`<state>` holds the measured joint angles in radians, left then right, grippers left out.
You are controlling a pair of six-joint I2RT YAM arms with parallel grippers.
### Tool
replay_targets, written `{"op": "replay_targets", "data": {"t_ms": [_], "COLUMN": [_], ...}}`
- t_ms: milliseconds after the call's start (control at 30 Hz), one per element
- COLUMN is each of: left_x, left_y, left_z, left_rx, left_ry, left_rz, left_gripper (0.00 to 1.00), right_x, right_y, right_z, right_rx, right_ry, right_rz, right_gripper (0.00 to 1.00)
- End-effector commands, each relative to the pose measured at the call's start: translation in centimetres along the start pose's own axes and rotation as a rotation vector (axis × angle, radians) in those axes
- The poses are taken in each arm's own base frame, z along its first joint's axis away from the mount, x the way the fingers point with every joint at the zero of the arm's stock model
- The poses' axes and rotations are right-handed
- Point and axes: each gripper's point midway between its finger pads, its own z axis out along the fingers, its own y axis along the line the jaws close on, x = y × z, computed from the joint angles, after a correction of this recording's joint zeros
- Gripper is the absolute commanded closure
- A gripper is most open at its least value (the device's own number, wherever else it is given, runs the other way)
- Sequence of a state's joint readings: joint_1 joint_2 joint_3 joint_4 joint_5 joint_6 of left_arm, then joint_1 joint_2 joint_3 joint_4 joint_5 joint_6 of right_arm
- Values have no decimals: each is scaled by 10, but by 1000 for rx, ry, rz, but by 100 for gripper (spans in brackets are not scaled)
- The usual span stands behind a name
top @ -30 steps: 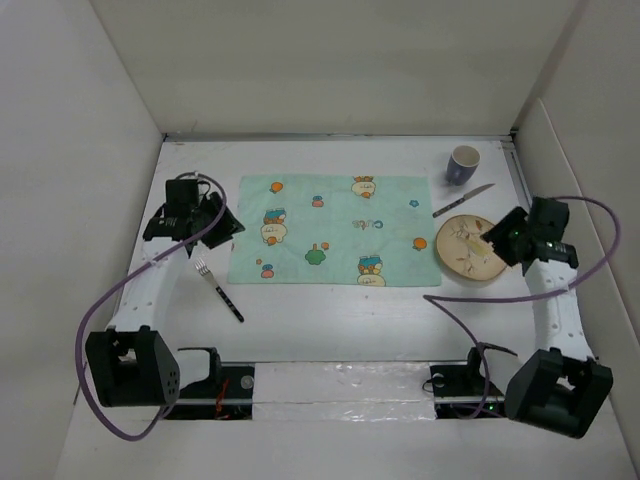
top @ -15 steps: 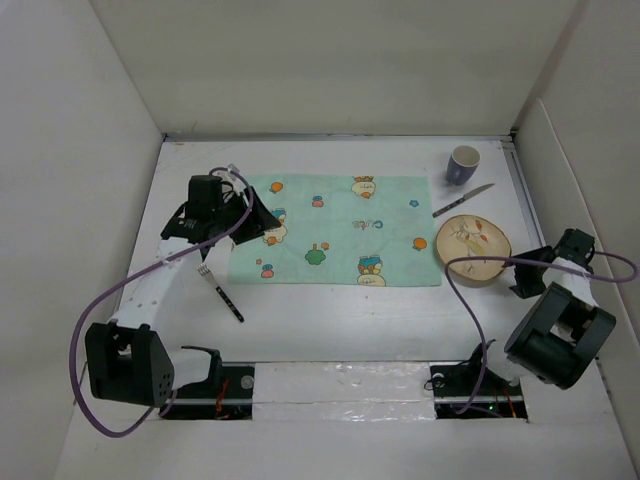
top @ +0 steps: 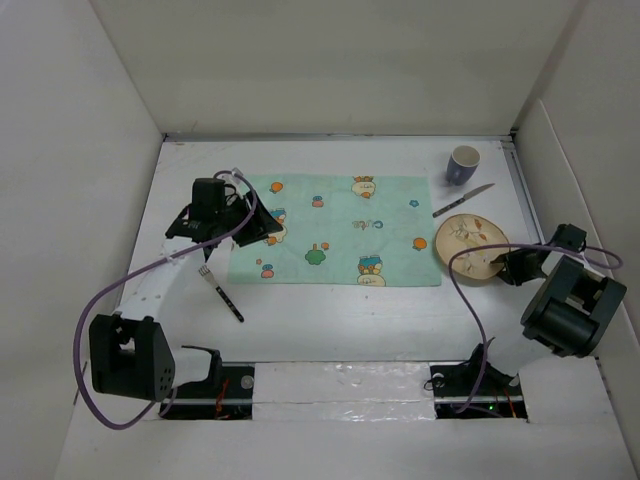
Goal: Set the dinner table for one person
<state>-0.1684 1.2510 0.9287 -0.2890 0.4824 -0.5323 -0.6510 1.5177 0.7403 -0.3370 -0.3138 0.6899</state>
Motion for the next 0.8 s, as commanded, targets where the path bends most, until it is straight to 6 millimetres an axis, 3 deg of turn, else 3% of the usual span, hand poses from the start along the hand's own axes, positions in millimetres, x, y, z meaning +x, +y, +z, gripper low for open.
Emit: {"op": "replay_targets", "data": {"t_ms": [0,33,167,233,300,400,433,500,567,633,667,767], "left_x": [-10,-13,-19,-19,-18,-14,-14,-10,-11,-14,-15,-25], "left_y": [-5,-7,-9,-9,-7,-5,-6,-8,-9,-12,-13,-18], "left_z": [2,4,4,3,3,4,5,7,7,5,5,-1], "left_rx": [18,24,27,27,21,24,31,47,53,53,54,43], "left_ry": [-25,-33,-51,-57,-60,-50,-49,-32,-31,-36,-39,-58], "left_rz": [20,23,29,35,41,38,32,20,11,11,14,22], "left_gripper": [53,54,55,55,55,56,56,56,57,57,57,57], "right_x": [5,16,27,35,29,14,-5,-19,-44,-43,-51,-20], "right_y": [-2,-6,-30,-42,-34,-25,-9,2,34,57,84,145], "right_z": [11,20,31,33,20,-3,-20,-44,-85,-108,-127,-155], "right_rx": [46,82,174,210,182,167,135,119,32,11,-31,-239], "right_ry": [29,56,81,89,45,-44,-127,-190,-319,-353,-401,-367], "right_rz": [36,63,123,134,133,143,124,108,62,-2,-64,-197], "right_gripper": [60,63,69,85,100,100,100,100,100,100,100,100]}}
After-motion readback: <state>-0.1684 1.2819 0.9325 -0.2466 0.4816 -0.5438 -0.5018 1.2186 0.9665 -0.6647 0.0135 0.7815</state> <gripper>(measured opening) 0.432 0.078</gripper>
